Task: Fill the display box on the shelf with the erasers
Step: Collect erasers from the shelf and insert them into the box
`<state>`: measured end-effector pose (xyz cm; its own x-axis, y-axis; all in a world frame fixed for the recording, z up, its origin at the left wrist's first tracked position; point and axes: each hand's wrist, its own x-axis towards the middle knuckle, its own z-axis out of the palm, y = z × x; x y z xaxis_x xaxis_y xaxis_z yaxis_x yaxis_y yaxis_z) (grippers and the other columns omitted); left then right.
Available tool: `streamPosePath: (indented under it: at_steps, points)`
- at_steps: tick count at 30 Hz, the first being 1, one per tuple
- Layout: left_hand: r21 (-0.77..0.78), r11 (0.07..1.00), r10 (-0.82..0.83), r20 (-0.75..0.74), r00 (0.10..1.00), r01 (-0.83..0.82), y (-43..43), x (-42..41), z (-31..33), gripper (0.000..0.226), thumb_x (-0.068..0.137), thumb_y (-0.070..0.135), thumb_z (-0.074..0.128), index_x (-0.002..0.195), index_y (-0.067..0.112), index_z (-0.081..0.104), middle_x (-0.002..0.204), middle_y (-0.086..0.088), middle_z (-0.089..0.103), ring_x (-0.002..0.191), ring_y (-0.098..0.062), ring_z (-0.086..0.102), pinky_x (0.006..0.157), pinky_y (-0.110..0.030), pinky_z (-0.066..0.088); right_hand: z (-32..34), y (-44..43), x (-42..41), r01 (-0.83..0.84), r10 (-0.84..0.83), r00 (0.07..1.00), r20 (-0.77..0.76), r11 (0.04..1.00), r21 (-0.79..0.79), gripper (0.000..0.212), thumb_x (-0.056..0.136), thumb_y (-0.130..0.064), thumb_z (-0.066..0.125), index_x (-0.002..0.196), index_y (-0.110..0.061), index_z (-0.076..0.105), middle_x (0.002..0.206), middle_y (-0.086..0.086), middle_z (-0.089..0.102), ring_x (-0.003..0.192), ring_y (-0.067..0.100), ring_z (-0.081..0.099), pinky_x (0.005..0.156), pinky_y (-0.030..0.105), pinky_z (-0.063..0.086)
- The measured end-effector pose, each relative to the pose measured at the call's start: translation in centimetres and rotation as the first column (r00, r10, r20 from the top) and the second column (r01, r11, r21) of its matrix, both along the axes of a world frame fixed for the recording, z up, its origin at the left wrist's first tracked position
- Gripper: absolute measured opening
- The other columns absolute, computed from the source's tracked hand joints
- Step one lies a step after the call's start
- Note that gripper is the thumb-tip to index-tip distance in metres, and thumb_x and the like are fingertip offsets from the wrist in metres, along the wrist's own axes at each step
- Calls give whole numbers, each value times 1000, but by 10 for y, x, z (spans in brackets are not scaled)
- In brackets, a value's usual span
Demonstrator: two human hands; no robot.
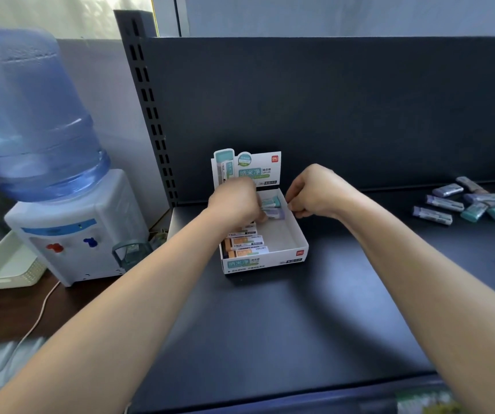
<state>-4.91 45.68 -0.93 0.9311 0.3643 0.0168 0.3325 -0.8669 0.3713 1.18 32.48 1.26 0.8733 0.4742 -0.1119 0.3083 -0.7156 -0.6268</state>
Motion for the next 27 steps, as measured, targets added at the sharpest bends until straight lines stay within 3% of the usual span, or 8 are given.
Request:
streamPosePath:
  at_steps: [4, 10, 16, 20, 24, 27]
  points:
    - [-141, 990, 6, 68, 998, 4, 4, -5, -3, 22, 79, 23, 71, 97, 12, 75, 99, -4, 73, 92, -22, 65, 82, -34, 55, -3, -4, 4, 1, -1, 1000, -2, 999, 36, 22, 82, 1, 65, 65, -14, 66, 76, 10, 66, 63, 20, 66, 69, 31, 60]
    - [-98, 993, 76, 53, 996, -70, -4, 2, -2, 19, 77, 14, 70, 94, 8, 74, 98, -7, 73, 91, -24, 66, 84, -38, 56, 3, -27, 11, -16, 14, 999, 35, 998, 63, 23, 80, 3, 61, 64, -14, 66, 75, 11, 68, 54, 15, 60, 48, 17, 49]
    - [-128, 980, 161, 38, 986, -156, -19, 5, 0, 17, 72, 13, 75, 87, 6, 74, 87, -11, 72, 86, -28, 67, 74, -33, 55, 11, -62, 28, -27, 22, 997, 80, 997, 67, 18, 80, 0, 56, 75, -6, 73, 73, 8, 70, 56, 17, 61, 60, 25, 54]
    - [-114, 976, 200, 155, 967, -184, -37, 3, 17, 10, 78, 8, 67, 82, 6, 76, 85, -11, 73, 87, -26, 67, 73, -29, 50, 14, -89, 39, -18, 14, 994, 108, 999, 40, 21, 78, 1, 54, 75, -6, 73, 71, 7, 70, 56, 16, 61, 59, 24, 52]
    - [-89, 994, 84, 277, 957, -61, -84, 11, 39, 9, 77, 15, 72, 82, 8, 76, 81, -7, 70, 83, -20, 63, 76, -29, 49, 20, -124, 58, 19, -19, 989, 147, 1000, 0, 21, 77, -2, 57, 66, -13, 70, 76, 9, 72, 64, 23, 65, 72, 34, 58]
    - [-120, 989, -54, 239, 970, 85, -127, 28, 38, 7, 76, 19, 73, 81, 15, 75, 77, 0, 68, 81, -15, 62, 73, -24, 47, 25, -157, 75, 93, -82, 975, 206, 995, -46, 19, 77, -4, 61, 64, -15, 69, 81, 11, 72, 77, 30, 69, 77, 38, 59]
